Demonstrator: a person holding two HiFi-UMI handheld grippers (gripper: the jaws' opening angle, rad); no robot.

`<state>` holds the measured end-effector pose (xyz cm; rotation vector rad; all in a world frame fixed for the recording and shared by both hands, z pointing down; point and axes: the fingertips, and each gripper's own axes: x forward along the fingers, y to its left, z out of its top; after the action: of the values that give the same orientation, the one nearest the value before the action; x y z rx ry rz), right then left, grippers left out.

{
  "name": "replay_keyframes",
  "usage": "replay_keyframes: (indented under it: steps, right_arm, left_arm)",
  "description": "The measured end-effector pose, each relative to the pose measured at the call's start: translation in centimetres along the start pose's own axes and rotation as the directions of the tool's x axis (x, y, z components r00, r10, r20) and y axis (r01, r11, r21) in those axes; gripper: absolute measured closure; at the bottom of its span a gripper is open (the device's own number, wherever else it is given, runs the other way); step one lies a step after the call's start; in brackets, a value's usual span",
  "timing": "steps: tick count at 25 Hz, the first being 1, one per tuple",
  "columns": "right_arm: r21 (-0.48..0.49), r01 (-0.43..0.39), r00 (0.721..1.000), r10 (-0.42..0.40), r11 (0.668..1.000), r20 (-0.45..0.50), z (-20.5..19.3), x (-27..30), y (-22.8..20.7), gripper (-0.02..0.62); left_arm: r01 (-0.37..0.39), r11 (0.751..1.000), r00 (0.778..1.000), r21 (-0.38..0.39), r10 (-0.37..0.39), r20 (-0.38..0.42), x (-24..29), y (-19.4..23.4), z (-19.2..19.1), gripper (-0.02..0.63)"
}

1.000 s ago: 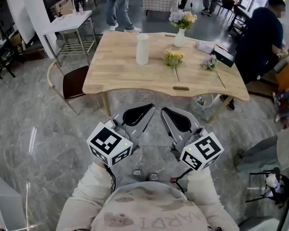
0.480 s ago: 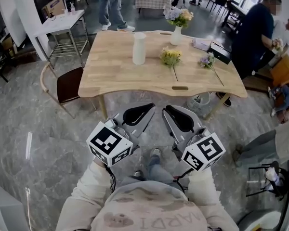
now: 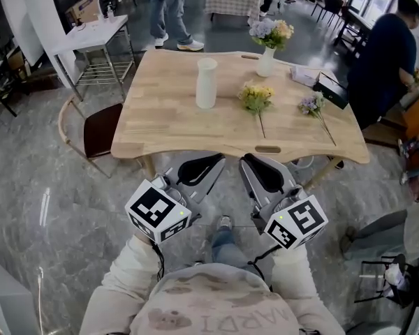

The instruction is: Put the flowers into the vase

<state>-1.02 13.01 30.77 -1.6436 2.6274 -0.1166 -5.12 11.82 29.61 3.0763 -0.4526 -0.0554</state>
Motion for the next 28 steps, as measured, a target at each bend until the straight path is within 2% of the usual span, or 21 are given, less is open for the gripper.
replay_keyframes:
  steps: [12, 19, 24, 28]
  right_arm:
    - [0.018, -0.027, 1.0, 0.028, 0.999, -0.01, 1.3, 6.3, -14.8, 0.535]
    - [0.032, -0.019, 0.999, 0.02, 0.999, -0.033, 0.4, 9.2, -20.3, 0.534]
    - [0.046, 0.036, 0.99, -0.029, 0.998, -0.141, -2.1, 11.6, -24.1, 0.508]
    - [0.056, 0.113, 0.955, -0.093, 0.992, -0.282, -5.8, 13.6, -28.3, 0.488]
  left_arm:
    - [-0.019, 1.0, 1.0, -0.02, 0.018, -0.013, 13.9, 8.6, 0.5, 0.605]
    - [-0.018, 0.999, 0.999, -0.028, 0.017, -0.036, 18.3, 11.9, -0.5, 0.605]
    - [-0.004, 0.999, 0.999, -0.043, 0.002, -0.04, 20.3, 14.5, -0.9, 0.605]
    - [0.03, 0.998, 0.998, -0.049, -0.033, -0.045, 21.6, 16.8, -1.1, 0.605]
